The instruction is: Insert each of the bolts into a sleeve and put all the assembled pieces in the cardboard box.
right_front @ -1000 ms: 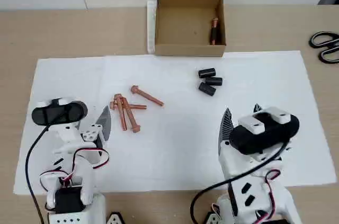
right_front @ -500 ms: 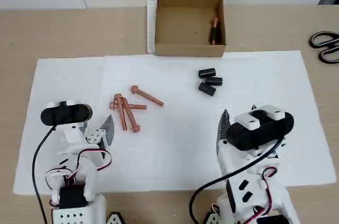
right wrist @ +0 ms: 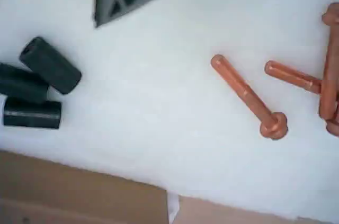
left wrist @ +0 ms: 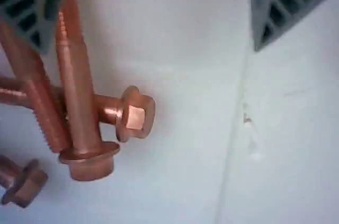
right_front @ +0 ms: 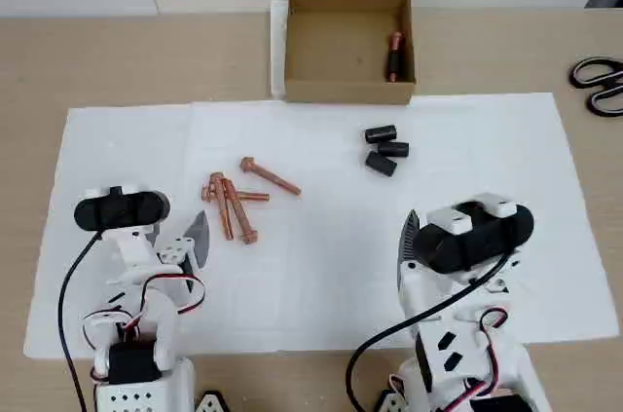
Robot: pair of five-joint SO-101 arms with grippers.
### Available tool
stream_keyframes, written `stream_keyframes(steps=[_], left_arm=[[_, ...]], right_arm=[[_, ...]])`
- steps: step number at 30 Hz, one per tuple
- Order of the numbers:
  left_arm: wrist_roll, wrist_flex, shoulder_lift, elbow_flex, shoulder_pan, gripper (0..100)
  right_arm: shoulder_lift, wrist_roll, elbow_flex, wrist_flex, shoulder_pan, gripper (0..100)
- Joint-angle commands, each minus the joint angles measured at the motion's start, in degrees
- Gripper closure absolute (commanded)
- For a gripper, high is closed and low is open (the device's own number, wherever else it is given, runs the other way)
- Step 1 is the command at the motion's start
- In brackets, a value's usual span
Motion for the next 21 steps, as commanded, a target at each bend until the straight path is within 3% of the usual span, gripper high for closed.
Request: stream_keyframes(steps=[1, 15, 21], left_arm=[[0.3, -1.2, -0.1, -0.1, 0.1, 76], [0.3, -1.2, -0.1, -0.1, 0.1, 76], [0.3, -1.2, -0.1, -0.1, 0.1, 76]], right_arm=[[-0.3, 0.6, -0.2, 0.6, -0.1, 78.4], [-0.2, 0.6, 6.7, 1.5, 0.0, 78.4], [0.3, 0.6, 1.1, 1.0, 0.2, 78.4]])
